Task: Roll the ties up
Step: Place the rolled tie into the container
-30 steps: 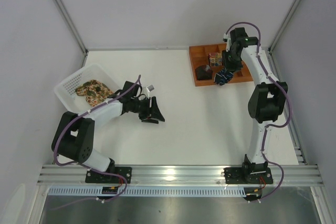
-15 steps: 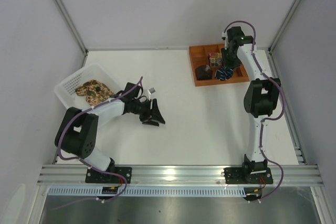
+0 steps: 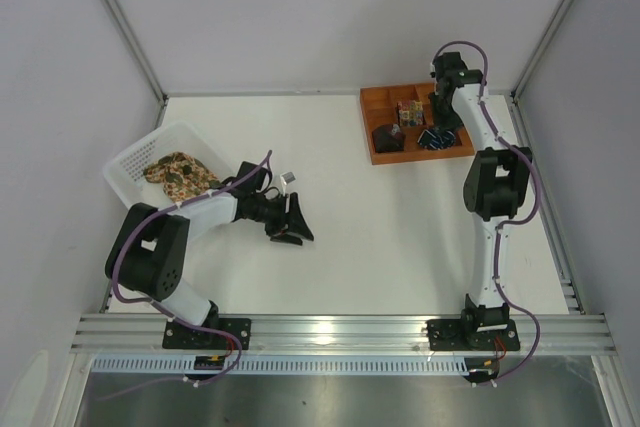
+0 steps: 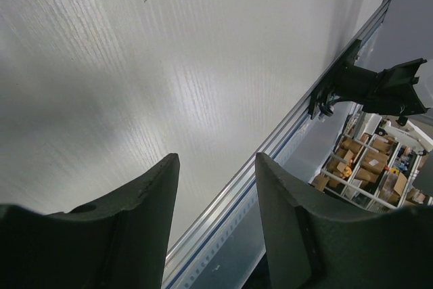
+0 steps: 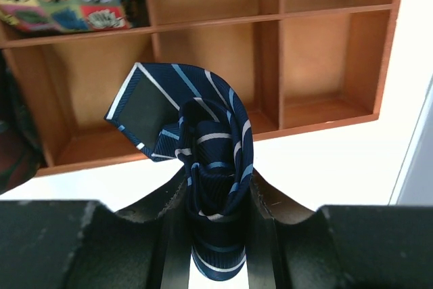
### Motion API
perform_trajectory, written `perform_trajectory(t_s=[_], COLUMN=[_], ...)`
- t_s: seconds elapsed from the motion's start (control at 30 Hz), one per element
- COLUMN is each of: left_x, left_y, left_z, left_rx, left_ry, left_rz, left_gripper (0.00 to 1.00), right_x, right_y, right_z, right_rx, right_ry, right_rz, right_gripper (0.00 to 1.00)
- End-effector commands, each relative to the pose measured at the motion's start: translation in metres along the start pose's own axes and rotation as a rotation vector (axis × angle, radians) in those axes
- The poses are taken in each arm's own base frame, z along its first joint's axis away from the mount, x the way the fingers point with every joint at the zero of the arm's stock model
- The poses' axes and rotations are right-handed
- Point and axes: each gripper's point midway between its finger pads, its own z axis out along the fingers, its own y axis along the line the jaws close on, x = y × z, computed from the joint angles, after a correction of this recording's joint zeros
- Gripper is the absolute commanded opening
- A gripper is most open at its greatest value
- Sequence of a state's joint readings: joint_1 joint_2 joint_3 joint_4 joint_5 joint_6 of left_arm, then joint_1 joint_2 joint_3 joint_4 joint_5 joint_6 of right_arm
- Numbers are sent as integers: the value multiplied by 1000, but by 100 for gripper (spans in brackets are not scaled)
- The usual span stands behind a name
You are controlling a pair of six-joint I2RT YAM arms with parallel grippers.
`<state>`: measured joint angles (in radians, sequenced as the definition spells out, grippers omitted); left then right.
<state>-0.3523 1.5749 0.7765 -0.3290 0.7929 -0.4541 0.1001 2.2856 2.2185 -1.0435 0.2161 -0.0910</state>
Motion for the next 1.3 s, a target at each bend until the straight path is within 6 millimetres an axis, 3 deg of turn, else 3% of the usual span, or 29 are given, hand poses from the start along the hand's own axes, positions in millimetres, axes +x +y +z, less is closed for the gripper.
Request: perform_trajectory(t_s=[0.0, 0.77, 1.07, 1.27], left_x=[-5, 6, 12, 16], left_y=[-4, 6, 13, 17], left_z=[0, 1, 0, -3], left_rx=[40, 25, 14, 8], left_ry=[-15, -11, -11, -14], left_rz=[16, -41, -64, -77], left_gripper=[55, 54, 54, 54], right_x=[-15, -16, -3, 6], right_y=[-13, -16, -1, -5], right_z=[5, 46, 70, 84], right_rx=[66, 233, 309, 351], right_ry=[-44, -23, 23, 51], right_rz=[8, -34, -82, -88], right_gripper=[0, 0, 0, 0])
